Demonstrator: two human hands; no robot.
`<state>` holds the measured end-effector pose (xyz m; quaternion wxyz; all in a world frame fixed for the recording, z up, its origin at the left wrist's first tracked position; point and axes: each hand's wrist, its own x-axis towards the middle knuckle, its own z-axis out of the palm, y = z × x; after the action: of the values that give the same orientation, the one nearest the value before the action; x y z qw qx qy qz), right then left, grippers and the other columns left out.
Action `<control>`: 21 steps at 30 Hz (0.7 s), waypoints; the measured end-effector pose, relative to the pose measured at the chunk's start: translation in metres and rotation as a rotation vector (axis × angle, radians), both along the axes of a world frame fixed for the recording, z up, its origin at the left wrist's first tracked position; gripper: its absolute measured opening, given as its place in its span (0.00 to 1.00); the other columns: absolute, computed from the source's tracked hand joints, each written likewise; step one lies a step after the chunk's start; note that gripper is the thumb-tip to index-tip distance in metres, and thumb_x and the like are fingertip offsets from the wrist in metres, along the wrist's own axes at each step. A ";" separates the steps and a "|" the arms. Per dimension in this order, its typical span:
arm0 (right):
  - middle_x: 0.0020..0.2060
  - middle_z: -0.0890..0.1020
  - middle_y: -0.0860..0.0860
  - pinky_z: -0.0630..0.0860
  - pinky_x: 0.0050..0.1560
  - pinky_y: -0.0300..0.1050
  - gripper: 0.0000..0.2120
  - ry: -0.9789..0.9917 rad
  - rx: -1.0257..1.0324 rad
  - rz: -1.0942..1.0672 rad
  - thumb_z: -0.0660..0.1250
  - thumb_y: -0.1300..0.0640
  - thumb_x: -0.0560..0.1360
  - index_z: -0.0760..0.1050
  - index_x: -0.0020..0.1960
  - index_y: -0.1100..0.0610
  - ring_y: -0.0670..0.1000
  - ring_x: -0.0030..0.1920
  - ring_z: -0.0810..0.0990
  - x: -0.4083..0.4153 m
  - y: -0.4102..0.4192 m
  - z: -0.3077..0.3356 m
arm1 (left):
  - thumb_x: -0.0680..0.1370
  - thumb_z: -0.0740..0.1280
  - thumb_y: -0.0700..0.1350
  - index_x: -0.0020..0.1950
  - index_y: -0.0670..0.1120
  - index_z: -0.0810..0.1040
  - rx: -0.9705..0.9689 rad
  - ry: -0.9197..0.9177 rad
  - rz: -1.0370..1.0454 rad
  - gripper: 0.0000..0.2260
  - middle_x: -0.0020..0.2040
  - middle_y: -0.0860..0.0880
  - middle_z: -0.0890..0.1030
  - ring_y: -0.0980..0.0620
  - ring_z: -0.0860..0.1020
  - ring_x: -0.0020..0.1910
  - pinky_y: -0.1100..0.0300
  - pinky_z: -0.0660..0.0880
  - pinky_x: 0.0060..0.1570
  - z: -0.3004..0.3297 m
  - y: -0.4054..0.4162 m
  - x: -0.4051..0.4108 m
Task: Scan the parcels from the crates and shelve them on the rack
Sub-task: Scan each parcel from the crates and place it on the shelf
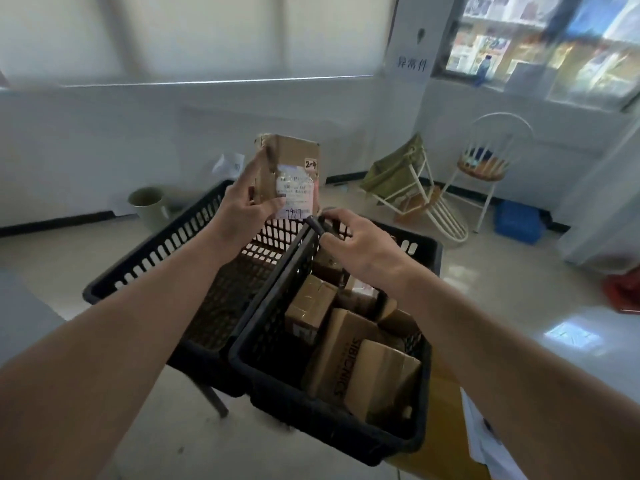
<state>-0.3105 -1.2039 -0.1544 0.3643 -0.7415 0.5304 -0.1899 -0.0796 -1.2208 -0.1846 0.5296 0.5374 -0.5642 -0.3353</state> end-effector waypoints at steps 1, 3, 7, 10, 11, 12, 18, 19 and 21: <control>0.57 0.82 0.46 0.79 0.46 0.43 0.26 0.039 -0.025 0.027 0.66 0.44 0.82 0.67 0.79 0.38 0.47 0.46 0.82 0.004 0.003 0.005 | 0.81 0.68 0.34 0.80 0.68 0.62 -0.011 -0.008 0.002 0.37 0.58 0.63 0.75 0.71 0.81 0.52 0.74 0.78 0.45 0.004 0.002 0.006; 0.66 0.81 0.50 0.78 0.54 0.49 0.28 0.113 -0.079 0.077 0.66 0.45 0.83 0.64 0.81 0.38 0.50 0.54 0.82 0.011 0.009 0.013 | 0.81 0.68 0.35 0.81 0.68 0.61 -0.023 -0.024 0.006 0.38 0.59 0.60 0.76 0.71 0.81 0.51 0.72 0.79 0.45 0.013 0.006 0.017; 0.75 0.76 0.51 0.75 0.62 0.52 0.26 0.242 -0.164 0.152 0.65 0.42 0.83 0.65 0.80 0.36 0.55 0.66 0.79 0.027 0.019 0.026 | 0.81 0.69 0.33 0.82 0.63 0.62 -0.063 -0.042 0.038 0.37 0.58 0.54 0.76 0.67 0.83 0.50 0.67 0.81 0.44 0.026 0.015 0.035; 0.76 0.75 0.51 0.74 0.66 0.54 0.25 0.289 -0.184 0.186 0.65 0.42 0.83 0.68 0.79 0.36 0.56 0.69 0.77 0.038 0.025 0.031 | 0.81 0.69 0.34 0.82 0.64 0.63 -0.076 -0.063 0.037 0.37 0.59 0.53 0.75 0.56 0.81 0.54 0.65 0.82 0.46 0.034 0.022 0.048; 0.75 0.76 0.50 0.73 0.66 0.53 0.25 0.303 -0.190 0.199 0.65 0.42 0.83 0.68 0.79 0.36 0.56 0.70 0.77 0.042 0.027 0.033 | 0.81 0.69 0.34 0.81 0.64 0.63 -0.078 -0.066 0.034 0.37 0.59 0.53 0.75 0.55 0.81 0.55 0.64 0.82 0.48 0.036 0.024 0.053; 0.75 0.76 0.50 0.73 0.66 0.53 0.24 0.314 -0.194 0.208 0.65 0.43 0.83 0.68 0.79 0.36 0.55 0.69 0.77 0.045 0.029 0.034 | 0.81 0.69 0.34 0.81 0.65 0.63 -0.078 -0.067 0.031 0.37 0.59 0.54 0.75 0.54 0.81 0.56 0.62 0.83 0.50 0.038 0.026 0.057; 0.60 0.78 0.46 0.74 0.42 0.40 0.23 0.294 -0.170 0.234 0.65 0.44 0.83 0.70 0.77 0.37 0.45 0.46 0.83 0.068 0.043 0.035 | 0.80 0.71 0.34 0.82 0.60 0.63 -0.092 -0.117 0.042 0.37 0.56 0.52 0.76 0.51 0.81 0.53 0.58 0.81 0.49 0.047 0.037 0.077; 0.59 0.78 0.45 0.73 0.42 0.39 0.23 0.293 -0.177 0.236 0.65 0.44 0.82 0.71 0.77 0.37 0.45 0.45 0.82 0.070 0.045 0.037 | 0.80 0.71 0.34 0.82 0.60 0.63 -0.095 -0.121 0.043 0.37 0.56 0.52 0.75 0.50 0.81 0.54 0.57 0.82 0.51 0.049 0.038 0.081; 0.59 0.78 0.46 0.71 0.41 0.38 0.23 0.291 -0.188 0.237 0.64 0.44 0.82 0.71 0.77 0.38 0.43 0.44 0.80 0.075 0.049 0.039 | 0.79 0.71 0.34 0.82 0.61 0.64 -0.095 -0.129 0.037 0.37 0.56 0.51 0.75 0.47 0.81 0.55 0.51 0.83 0.54 0.051 0.040 0.087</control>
<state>-0.2350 -1.1553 -0.1154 0.2329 -0.8492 0.4662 -0.0853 0.0077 -1.1811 -0.1337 0.5231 0.5424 -0.6024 -0.2633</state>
